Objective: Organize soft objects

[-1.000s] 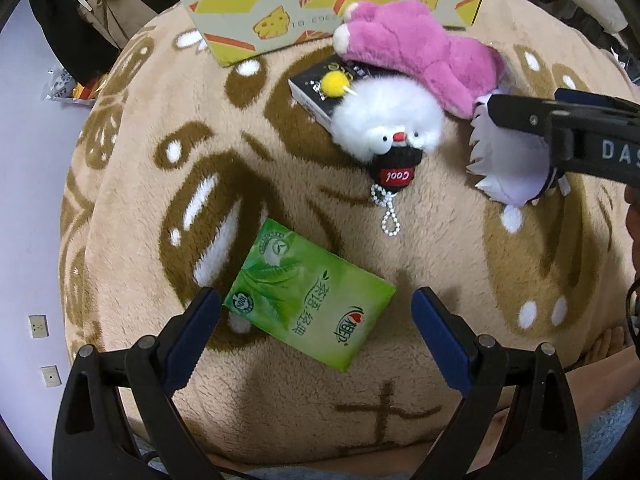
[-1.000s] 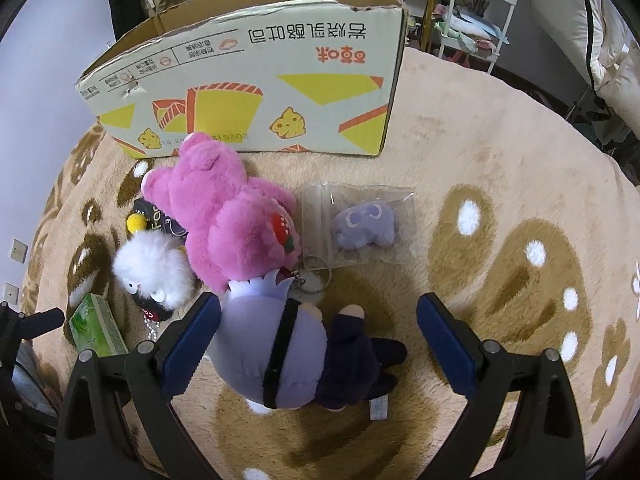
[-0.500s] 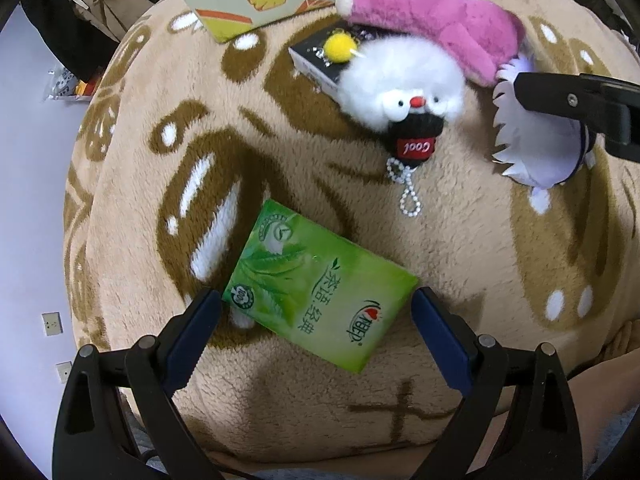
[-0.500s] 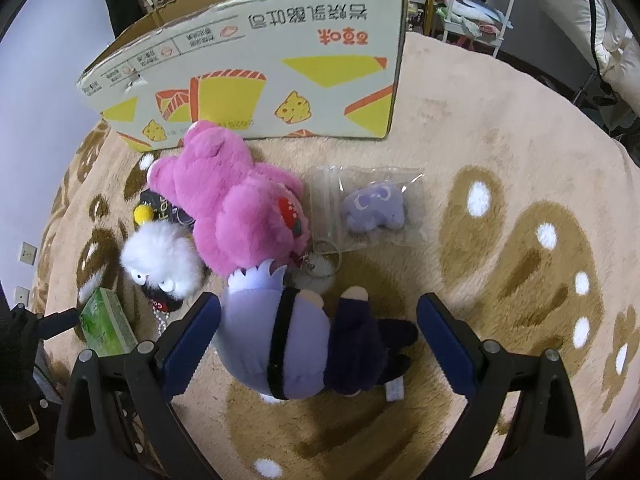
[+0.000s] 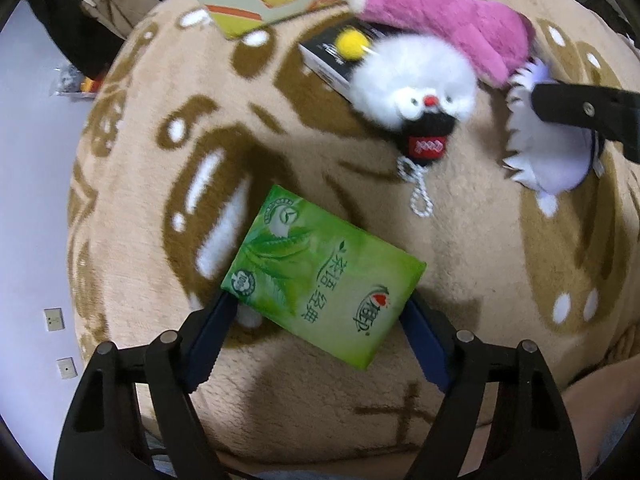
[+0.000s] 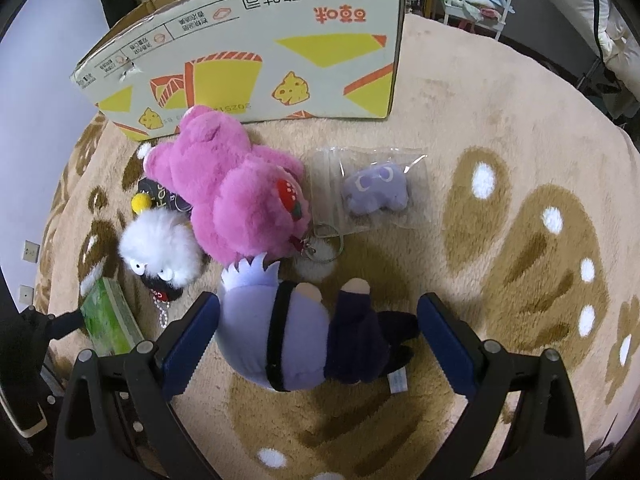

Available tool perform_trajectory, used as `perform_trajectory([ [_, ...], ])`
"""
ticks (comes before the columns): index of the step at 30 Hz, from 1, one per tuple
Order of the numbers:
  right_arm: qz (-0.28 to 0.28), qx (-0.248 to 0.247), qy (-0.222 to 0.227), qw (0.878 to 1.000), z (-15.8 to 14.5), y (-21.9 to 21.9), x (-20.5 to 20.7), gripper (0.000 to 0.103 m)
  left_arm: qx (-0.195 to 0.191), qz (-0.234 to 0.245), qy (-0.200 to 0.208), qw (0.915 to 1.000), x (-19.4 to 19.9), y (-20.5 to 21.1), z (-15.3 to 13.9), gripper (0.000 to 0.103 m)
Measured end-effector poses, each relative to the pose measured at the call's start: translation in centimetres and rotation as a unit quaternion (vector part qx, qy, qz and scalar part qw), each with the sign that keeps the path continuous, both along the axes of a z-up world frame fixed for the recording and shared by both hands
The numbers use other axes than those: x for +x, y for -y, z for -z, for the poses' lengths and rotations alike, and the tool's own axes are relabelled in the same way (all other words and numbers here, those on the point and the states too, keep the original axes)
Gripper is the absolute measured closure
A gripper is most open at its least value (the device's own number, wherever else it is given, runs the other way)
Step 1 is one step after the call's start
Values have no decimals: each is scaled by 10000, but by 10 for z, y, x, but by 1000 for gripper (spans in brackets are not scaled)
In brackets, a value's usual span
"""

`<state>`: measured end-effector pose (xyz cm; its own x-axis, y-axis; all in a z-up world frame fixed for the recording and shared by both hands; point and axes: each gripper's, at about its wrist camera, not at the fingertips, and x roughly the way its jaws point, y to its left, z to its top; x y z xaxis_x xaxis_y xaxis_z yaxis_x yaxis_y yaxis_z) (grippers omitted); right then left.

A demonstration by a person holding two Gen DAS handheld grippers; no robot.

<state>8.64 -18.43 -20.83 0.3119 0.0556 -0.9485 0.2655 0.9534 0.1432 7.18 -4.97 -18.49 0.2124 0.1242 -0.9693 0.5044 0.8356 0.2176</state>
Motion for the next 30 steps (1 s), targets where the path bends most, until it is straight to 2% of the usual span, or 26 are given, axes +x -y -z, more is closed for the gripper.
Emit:
perform_trajectory([
  [5,-107,220,60,9997,-7,1,0,30,-90,-157,334,9993,3,-7,-12,24],
  [8,-258,94,54,9996,-10,-7,0,34,-163,-167,566,9981,3,-7,-21,29],
  [9,-337,133,98,9993,-11,-10,-1,49,-216,-169,610,9978,3,-8,-23,37],
  [10,-383,254,119,9989,-12,-12,0,55,-244,-177,618,9976,5,-9,-25,37],
  [14,-460,138,94,9988,-12,-18,1,55,-218,-225,374,9988,9,-8,-14,42],
  [17,-410,202,88,9989,-11,-14,1,55,-112,-204,272,9994,6,-6,-8,43],
  [20,-424,197,92,9989,-12,-14,0,55,-164,-220,141,9995,7,-6,-6,43],
  [28,-425,213,90,9988,-11,-14,0,54,-260,-382,22,9989,15,-13,-3,39],
  [30,-423,214,92,9988,-11,-14,0,54,-296,-366,82,9989,15,-13,-5,36],
])
